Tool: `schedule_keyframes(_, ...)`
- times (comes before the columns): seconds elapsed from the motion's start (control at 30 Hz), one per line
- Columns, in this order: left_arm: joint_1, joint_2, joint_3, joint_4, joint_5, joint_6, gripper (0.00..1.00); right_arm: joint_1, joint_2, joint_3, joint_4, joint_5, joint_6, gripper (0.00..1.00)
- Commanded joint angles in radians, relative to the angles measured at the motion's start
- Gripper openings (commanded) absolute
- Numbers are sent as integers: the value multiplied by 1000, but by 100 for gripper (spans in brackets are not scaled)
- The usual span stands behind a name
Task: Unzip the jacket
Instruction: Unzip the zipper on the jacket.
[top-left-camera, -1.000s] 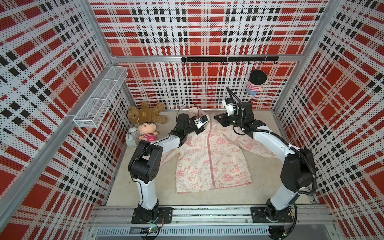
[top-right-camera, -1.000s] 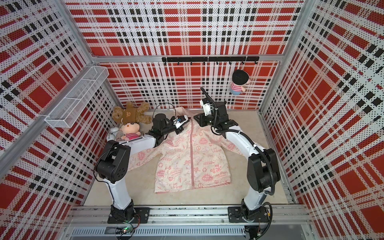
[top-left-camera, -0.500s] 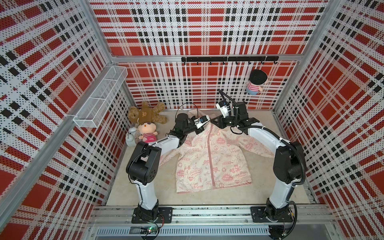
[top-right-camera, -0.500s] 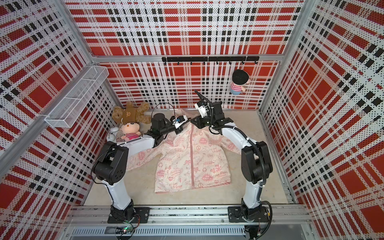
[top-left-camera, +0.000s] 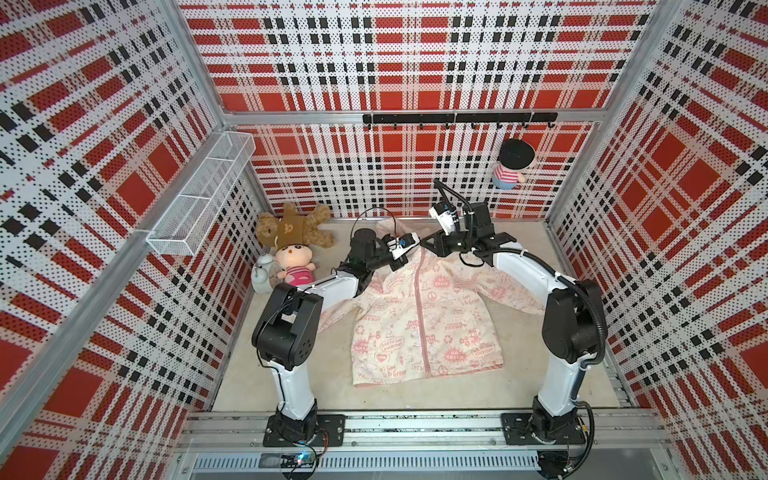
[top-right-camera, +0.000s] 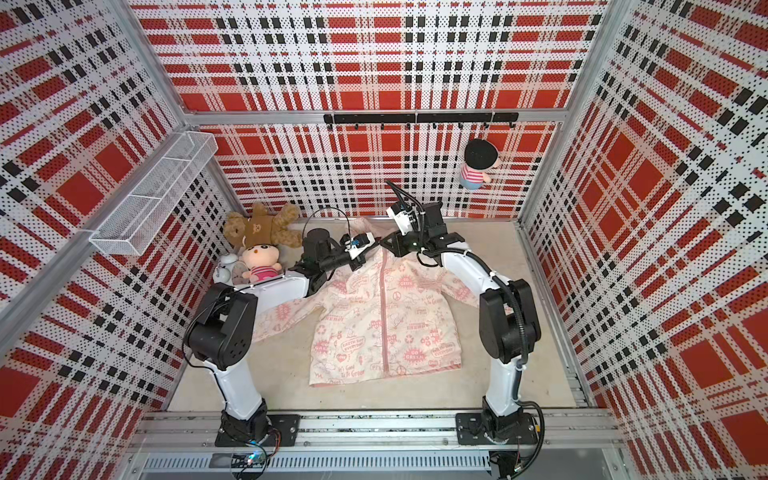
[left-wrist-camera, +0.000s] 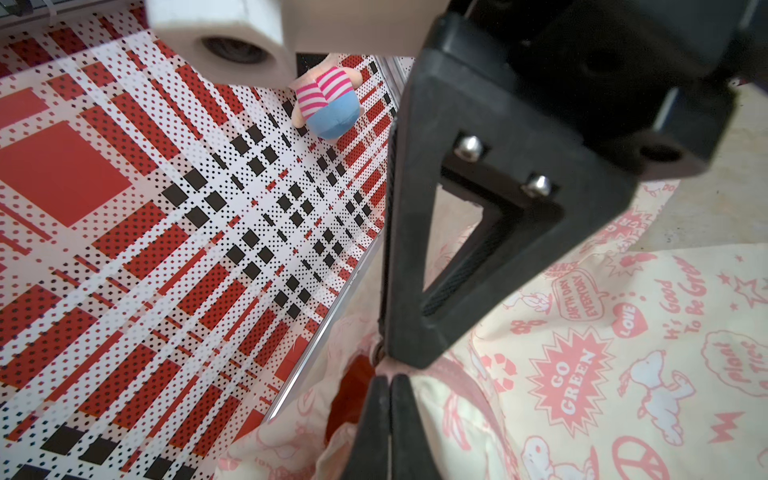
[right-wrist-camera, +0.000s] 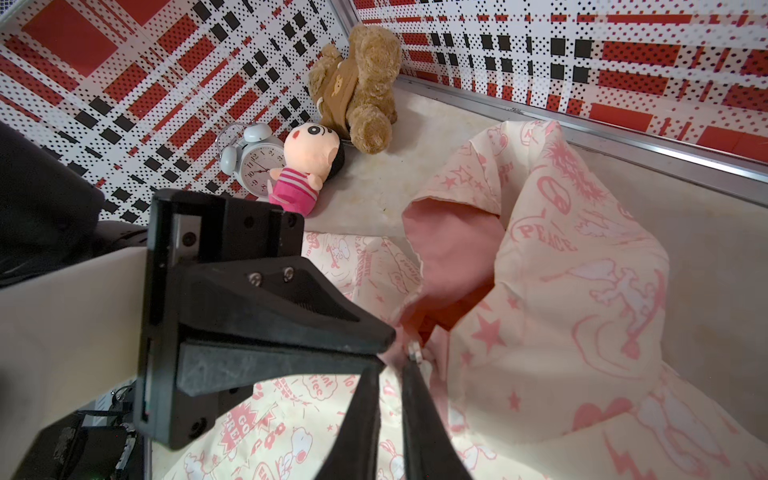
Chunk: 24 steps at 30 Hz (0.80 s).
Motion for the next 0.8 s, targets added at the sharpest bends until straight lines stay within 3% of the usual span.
schedule_keyframes(0.0,1,-47,-7,24,18,0,0,-10,19,24,-30,-22,-38,15)
schedule_keyframes(0.77,2,-45,-9,24,17,-2,0,-27,42,36,-38,-81,-65,26)
